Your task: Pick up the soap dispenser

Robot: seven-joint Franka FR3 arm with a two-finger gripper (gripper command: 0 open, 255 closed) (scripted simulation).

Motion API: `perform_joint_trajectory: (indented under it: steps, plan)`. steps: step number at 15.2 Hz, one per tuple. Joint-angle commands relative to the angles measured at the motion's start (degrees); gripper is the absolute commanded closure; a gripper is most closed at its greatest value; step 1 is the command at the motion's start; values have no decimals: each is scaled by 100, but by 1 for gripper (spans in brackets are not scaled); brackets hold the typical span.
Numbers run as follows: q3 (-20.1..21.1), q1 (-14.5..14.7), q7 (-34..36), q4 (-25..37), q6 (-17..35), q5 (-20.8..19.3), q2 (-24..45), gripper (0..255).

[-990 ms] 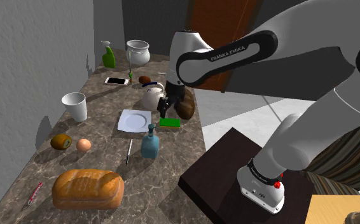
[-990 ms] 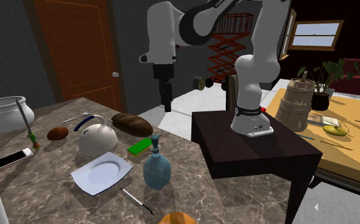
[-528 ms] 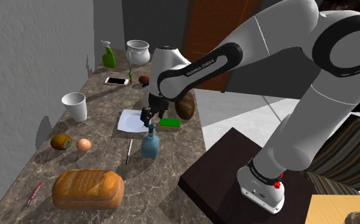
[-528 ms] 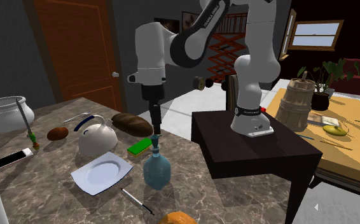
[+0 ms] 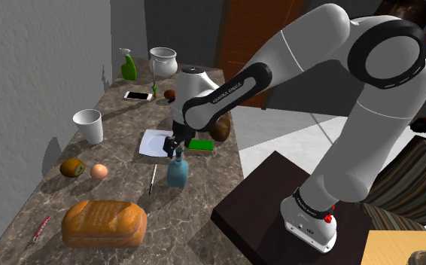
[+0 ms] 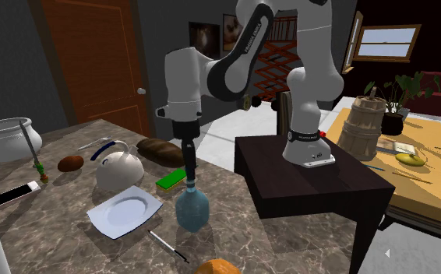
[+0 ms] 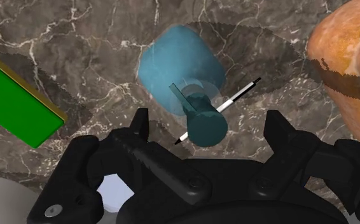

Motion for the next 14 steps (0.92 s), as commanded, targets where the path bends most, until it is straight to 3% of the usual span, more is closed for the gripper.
perform_joint_trajectory:
  steps: [1, 2, 11, 14]
  plan:
    - [-5, 2, 1, -14, 63, -12, 48, 0]
    - [-3, 7, 9, -11, 58, -13, 44, 255]
    - [-5, 2, 1, -13, 63, -12, 48, 255]
    - [10, -15, -14, 27, -157, 36, -136, 255]
